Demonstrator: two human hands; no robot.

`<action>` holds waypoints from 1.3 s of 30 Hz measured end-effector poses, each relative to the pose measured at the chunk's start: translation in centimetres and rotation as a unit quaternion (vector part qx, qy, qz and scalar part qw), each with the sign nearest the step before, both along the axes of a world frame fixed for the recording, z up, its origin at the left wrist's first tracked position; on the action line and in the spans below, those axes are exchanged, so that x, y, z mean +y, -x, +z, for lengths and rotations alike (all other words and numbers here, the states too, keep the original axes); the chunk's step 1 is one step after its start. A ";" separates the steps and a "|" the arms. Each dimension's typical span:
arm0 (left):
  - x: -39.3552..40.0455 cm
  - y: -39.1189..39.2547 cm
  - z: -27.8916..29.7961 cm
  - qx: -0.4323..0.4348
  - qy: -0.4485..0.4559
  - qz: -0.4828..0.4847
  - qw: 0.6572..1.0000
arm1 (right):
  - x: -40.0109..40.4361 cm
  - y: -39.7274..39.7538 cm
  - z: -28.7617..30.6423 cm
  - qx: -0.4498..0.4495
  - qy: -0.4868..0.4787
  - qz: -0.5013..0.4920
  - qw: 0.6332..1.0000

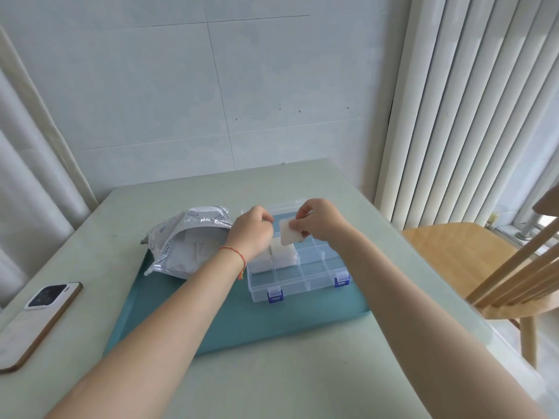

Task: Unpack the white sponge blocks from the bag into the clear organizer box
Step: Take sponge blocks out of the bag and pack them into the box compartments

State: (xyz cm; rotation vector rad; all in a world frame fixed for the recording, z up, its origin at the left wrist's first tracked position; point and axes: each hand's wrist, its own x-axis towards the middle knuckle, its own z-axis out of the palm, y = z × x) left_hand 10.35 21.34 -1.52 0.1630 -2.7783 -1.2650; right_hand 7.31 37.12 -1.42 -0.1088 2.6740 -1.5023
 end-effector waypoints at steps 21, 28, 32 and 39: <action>2.2 -0.2 -0.6 -0.027 0.232 -0.157 0.960 | 0.5 3.1 -3.3 0.028 -0.331 0.073 0.940; 1.4 -1.0 -0.4 0.007 0.162 -0.134 0.978 | -0.4 2.4 -1.7 0.076 -0.330 0.020 0.941; -1.5 -3.0 -0.4 0.111 0.130 -0.023 0.985 | -2.9 0.0 0.3 0.147 -0.231 0.039 0.961; -8.5 -7.5 -1.5 0.120 0.146 0.138 0.972 | -10.6 -5.4 0.3 0.002 -0.108 0.148 0.983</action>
